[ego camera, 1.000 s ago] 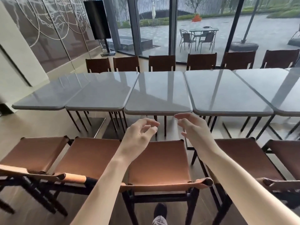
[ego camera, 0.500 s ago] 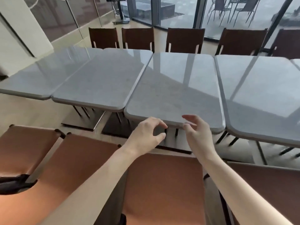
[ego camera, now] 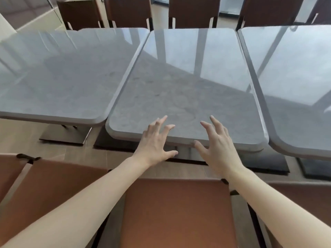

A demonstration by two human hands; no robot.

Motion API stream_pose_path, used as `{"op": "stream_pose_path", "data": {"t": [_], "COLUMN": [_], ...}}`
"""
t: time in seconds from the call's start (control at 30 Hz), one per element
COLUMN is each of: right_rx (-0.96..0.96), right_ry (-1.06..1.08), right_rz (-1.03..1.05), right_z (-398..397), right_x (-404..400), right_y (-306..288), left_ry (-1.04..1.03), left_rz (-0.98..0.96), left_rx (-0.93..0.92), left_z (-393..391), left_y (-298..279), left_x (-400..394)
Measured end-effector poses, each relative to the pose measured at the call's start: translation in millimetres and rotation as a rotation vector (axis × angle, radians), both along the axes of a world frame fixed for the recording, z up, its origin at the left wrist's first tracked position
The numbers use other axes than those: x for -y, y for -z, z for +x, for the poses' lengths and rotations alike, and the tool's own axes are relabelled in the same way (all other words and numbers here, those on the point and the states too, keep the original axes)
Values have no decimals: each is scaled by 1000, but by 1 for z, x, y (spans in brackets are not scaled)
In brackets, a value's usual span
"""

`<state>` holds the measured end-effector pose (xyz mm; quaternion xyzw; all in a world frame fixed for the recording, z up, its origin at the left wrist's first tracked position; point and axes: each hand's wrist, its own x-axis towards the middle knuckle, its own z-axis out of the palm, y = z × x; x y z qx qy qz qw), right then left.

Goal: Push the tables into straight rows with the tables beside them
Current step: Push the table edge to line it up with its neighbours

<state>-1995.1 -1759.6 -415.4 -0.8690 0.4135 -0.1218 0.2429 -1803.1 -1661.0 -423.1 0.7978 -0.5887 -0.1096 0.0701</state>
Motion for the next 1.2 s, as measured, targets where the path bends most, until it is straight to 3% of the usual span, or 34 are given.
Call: {"op": "stream_pose_path", "data": {"t": [0.17, 0.27, 0.37, 0.77, 1.2], "right_rx": [-353, -442, -424, -360, -316], "right_ry": [-360, -369, -281, -174, -171], "right_rz": [-296, -280, -242, -388, -404], "right_z": [12, 14, 12, 12, 12], "right_x": [55, 82, 85, 82, 85], "right_y": [27, 45, 65, 81, 86], "left_ry": [185, 238, 225, 121, 106], "left_rz": [63, 129, 126, -45, -108], "left_rx": [197, 273, 200, 424, 332], "left_z": [45, 73, 82, 76, 77], "left_y": [36, 47, 61, 82, 83], "left_x": [34, 53, 55, 48, 49]}}
